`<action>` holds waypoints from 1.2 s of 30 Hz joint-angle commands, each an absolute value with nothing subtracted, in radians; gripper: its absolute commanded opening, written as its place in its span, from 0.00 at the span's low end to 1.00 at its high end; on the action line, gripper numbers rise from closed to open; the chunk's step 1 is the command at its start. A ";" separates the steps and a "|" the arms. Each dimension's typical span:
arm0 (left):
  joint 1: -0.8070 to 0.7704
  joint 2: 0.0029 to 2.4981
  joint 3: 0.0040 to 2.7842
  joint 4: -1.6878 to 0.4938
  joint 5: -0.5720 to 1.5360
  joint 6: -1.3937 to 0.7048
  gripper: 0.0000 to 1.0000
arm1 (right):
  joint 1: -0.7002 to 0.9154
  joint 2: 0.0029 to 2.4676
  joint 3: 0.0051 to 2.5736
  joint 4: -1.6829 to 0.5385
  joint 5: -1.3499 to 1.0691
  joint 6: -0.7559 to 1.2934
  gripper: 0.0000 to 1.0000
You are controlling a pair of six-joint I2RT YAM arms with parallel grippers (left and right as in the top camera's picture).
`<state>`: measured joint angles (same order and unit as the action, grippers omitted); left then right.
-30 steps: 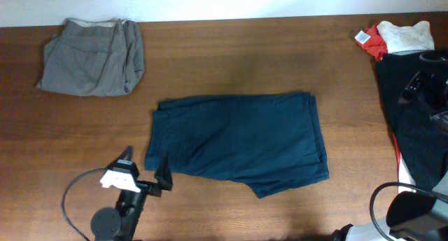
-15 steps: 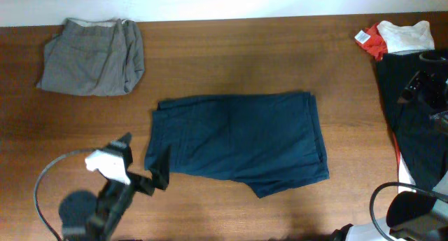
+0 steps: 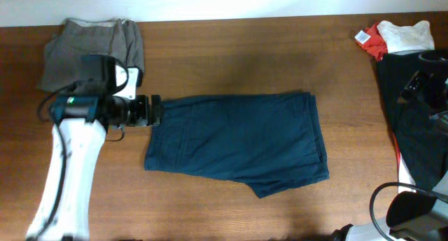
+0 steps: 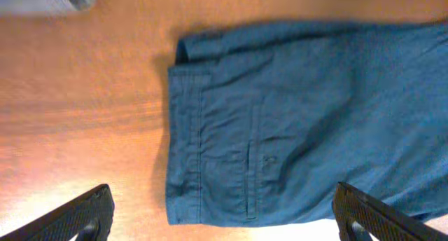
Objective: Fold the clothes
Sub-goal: 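Reach the left gripper to the shorts' left edge and grasp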
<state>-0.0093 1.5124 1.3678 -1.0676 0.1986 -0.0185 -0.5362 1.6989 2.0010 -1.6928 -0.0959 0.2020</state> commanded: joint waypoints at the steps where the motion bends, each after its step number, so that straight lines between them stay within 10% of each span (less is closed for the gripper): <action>1: -0.012 1.660 1.379 -1.087 0.244 0.001 0.99 | -0.537 1.691 1.999 -1.698 -0.094 0.192 0.98; 29: 0.160 2.045 1.203 -0.923 0.604 0.346 0.98 | -0.537 1.691 1.999 -1.698 -0.094 0.192 0.98; 36: 0.160 2.045 1.088 -0.849 0.628 0.346 0.33 | -0.537 1.691 1.999 -1.698 -0.094 0.192 0.98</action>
